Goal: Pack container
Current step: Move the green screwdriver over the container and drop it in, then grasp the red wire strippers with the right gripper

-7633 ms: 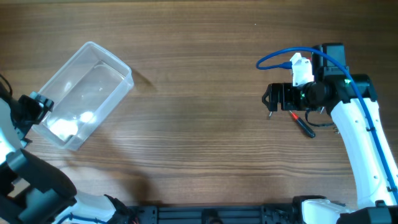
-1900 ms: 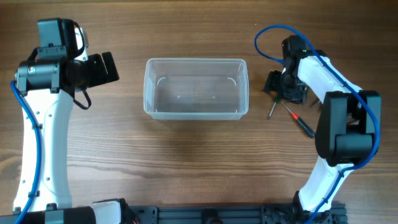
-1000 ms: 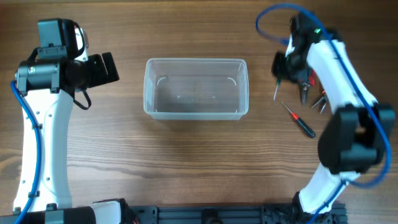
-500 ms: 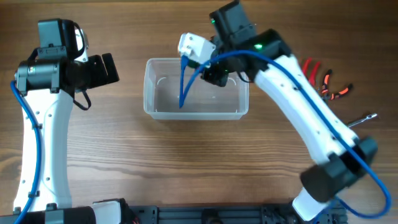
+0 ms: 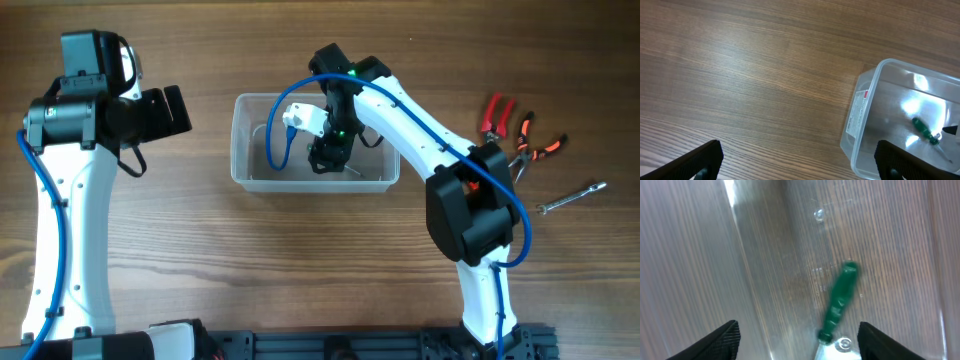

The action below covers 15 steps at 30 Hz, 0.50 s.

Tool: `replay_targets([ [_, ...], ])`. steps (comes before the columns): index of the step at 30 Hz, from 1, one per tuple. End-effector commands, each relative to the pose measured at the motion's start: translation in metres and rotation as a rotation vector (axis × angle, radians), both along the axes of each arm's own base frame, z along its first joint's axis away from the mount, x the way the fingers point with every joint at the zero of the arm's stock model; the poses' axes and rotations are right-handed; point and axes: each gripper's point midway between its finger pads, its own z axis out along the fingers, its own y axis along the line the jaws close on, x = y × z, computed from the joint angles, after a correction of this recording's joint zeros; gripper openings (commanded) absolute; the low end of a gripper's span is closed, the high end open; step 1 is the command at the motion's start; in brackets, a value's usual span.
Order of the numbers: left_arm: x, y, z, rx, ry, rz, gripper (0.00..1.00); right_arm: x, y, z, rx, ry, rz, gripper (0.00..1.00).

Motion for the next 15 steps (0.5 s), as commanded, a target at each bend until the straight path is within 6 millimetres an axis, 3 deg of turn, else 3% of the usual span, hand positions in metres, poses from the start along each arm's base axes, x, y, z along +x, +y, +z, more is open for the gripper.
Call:
replay_targets([
  [1, 0.002, 0.0, 0.002, -0.012, -0.004, 0.009, 1.0, -0.001, 0.004, 0.003, 0.014, 0.048, -0.123, 0.78],
  [2, 0.002, 0.0, 0.002, -0.012, -0.004, 0.009, 1.0, 0.0, 0.005, 0.01, 0.02, 0.049, -0.17, 0.81],
  [4, 0.002, 0.0, 0.002, -0.012, -0.004, 0.009, 1.0, 0.006, 0.006, 0.046, 0.061, 0.013, -0.254, 0.82],
  [6, 0.002, 0.0, 0.002, -0.012, -0.004, 0.009, 1.0, 0.011, 0.004, 0.091, 0.101, -0.065, -0.296, 0.84],
  [7, 0.002, 0.0, 0.002, -0.012, -0.004, 0.009, 1.0, 0.022, -0.011, 0.133, 0.104, -0.181, -0.394, 0.84],
  [8, 0.002, 0.0, 0.002, -0.012, -0.004, 0.009, 1.0, 0.035, -0.041, 0.18, 0.09, -0.329, -0.563, 0.85],
  [10, 0.002, 0.0, 0.002, -0.012, -0.003, 0.008, 1.0, 0.037, -0.084, 0.229, 0.108, -0.451, -0.762, 0.88],
  [11, 0.002, 0.0, 0.002, -0.012, -0.003, 0.009, 1.0, 0.028, -0.111, 0.256, 0.145, -0.474, -0.864, 0.88],
  [13, 0.001, 0.0, 0.001, -0.013, 0.002, 0.009, 1.0, 0.007, -0.161, 0.284, 0.167, -0.481, -1.025, 0.88],
  [15, 0.0, 0.0, 0.001, -0.014, 0.005, 0.009, 1.0, -0.02, -0.208, 0.298, 0.134, -0.482, -1.134, 0.88],
])
